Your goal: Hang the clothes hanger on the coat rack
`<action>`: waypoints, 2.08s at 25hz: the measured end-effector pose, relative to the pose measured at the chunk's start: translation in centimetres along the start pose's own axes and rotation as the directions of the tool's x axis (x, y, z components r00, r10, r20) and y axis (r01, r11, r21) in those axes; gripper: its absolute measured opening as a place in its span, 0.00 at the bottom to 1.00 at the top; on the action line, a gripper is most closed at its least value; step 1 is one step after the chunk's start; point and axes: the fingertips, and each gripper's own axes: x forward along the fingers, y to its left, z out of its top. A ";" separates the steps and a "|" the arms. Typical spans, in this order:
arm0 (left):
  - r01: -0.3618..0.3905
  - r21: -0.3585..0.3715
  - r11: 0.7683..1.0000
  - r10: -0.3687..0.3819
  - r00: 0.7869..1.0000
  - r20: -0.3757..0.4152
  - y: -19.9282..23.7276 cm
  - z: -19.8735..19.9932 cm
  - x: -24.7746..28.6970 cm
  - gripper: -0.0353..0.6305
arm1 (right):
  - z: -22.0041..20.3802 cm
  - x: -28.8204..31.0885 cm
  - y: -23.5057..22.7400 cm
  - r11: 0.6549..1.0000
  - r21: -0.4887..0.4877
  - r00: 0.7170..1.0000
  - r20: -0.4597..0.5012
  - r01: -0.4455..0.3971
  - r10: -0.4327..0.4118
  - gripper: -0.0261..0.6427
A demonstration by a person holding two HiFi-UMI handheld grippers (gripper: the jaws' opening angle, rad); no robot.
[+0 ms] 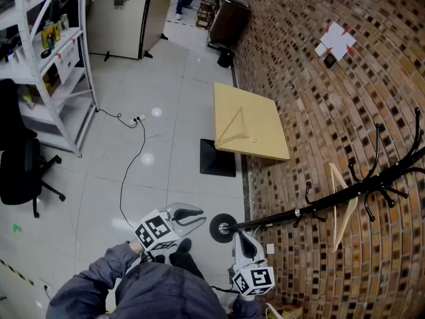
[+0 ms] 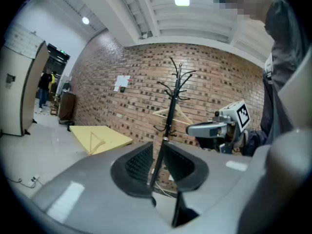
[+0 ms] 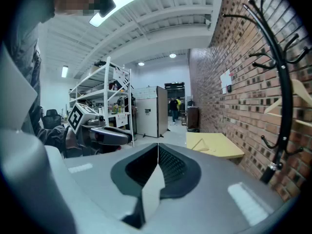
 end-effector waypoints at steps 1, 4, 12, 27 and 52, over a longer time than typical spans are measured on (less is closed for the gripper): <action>-0.025 -0.004 1.000 0.025 1.000 0.007 1.2 0.3 -0.3 0.15 | 0.4 1.2 0.1 1.000 -0.008 1.000 0.003 -0.023 0.023 0.05; -0.097 -0.013 0.995 0.097 0.995 0.023 4.8 0.8 -1.2 0.16 | 1.5 5.1 0.4 0.995 -0.037 0.995 0.007 -0.095 0.095 0.05; -0.289 -0.045 0.956 0.291 0.956 0.035 16.4 2.8 -2.3 0.16 | 4.3 18.7 -0.7 0.946 -0.090 0.950 -0.003 -0.311 0.312 0.08; -0.384 -0.056 0.922 0.386 0.921 0.048 36.8 10.4 4.8 0.20 | 10.5 40.5 -10.5 0.895 -0.118 0.902 -0.038 -0.431 0.429 0.16; 0.028 0.086 0.996 -0.019 0.994 -0.106 64.8 17.6 11.9 0.22 | 16.4 63.8 -19.5 0.999 0.023 0.998 -0.050 -0.026 0.027 0.16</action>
